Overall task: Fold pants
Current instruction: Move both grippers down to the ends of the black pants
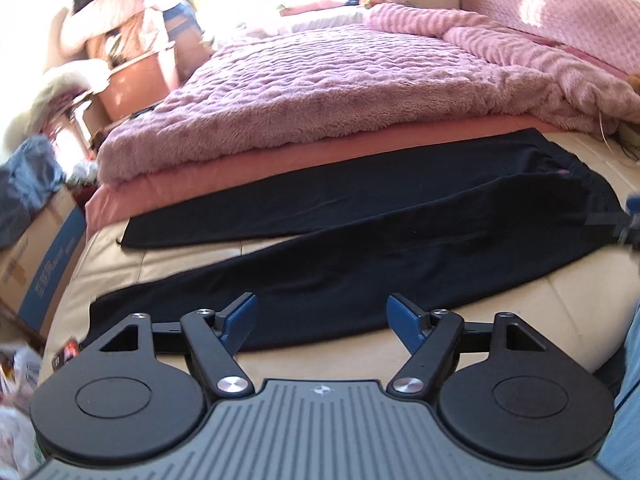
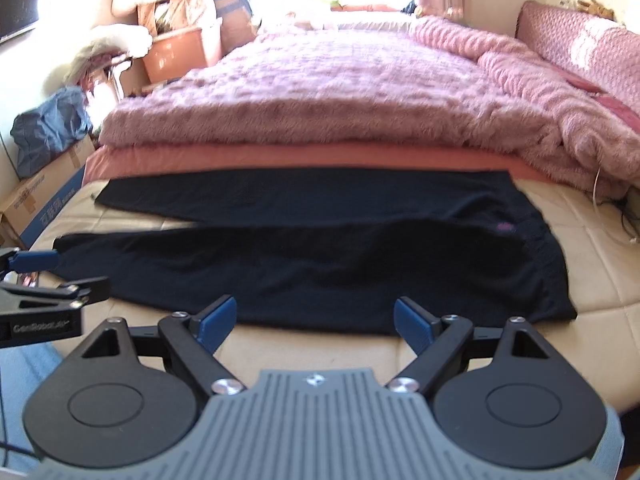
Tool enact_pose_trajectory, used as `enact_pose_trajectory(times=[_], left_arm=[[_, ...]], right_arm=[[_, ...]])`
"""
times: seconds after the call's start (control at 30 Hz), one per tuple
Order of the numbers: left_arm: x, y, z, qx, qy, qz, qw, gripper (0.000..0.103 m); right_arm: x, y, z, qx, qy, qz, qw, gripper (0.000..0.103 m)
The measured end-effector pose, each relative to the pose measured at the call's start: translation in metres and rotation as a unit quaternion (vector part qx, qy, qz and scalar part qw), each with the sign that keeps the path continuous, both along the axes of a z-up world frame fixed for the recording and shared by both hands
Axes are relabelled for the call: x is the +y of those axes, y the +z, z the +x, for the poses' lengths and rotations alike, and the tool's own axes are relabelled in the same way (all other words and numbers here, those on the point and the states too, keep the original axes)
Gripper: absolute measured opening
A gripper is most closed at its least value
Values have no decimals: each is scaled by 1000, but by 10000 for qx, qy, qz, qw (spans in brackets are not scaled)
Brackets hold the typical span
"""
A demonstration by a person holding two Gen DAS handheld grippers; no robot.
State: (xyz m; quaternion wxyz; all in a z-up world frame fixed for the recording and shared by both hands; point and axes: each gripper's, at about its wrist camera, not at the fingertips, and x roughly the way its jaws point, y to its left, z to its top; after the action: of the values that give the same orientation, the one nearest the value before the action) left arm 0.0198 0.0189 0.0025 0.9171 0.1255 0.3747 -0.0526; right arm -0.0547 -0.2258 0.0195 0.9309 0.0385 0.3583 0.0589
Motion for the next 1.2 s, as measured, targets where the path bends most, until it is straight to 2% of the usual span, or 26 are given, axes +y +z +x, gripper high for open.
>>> enact_pose_trajectory(times=[0.17, 0.27, 0.33, 0.4, 0.53, 0.63, 0.8, 0.87, 1.0, 1.1, 1.2], left_arm=[[13, -13, 18, -210, -490, 526, 9972, 79], [26, -24, 33, -155, -712, 664, 9951, 77], [36, -35, 44, -79, -873, 777, 9931, 76], [43, -50, 52, -2, -1066, 1069, 9885, 73], [57, -78, 62, 299, -1419, 1425, 9791, 72], [63, -100, 67, 457, -1688, 1982, 9644, 72], [69, -129, 60, 589, -2140, 2895, 9311, 72], [70, -137, 56, 609, -2328, 3126, 9189, 72], [70, -154, 48, 616, -2662, 3611, 8916, 73], [72, -159, 48, 492, -2771, 3755, 8831, 75], [76, -156, 51, 385, -2764, 3800, 8819, 77]], right_arm=[[-41, -1, 18, -418, -36, -92, 9991, 82], [-73, -6, 33, -469, 29, -122, 9988, 82], [-94, -10, 45, -395, -43, -211, 9990, 82], [-114, -16, 58, -269, -110, -408, 9987, 82], [-148, -38, 82, 100, -56, -963, 9953, 77], [-165, -58, 91, 271, 166, -1417, 9894, 72], [-193, -91, 103, 815, 212, -1780, 9804, 47], [-202, -102, 105, 983, 199, -1972, 9752, 42], [-213, -115, 106, 1166, 198, -2149, 9695, 42], [-218, -117, 105, 1220, 134, -2139, 9691, 43], [-217, -119, 104, 1195, 119, -2060, 9712, 43]])
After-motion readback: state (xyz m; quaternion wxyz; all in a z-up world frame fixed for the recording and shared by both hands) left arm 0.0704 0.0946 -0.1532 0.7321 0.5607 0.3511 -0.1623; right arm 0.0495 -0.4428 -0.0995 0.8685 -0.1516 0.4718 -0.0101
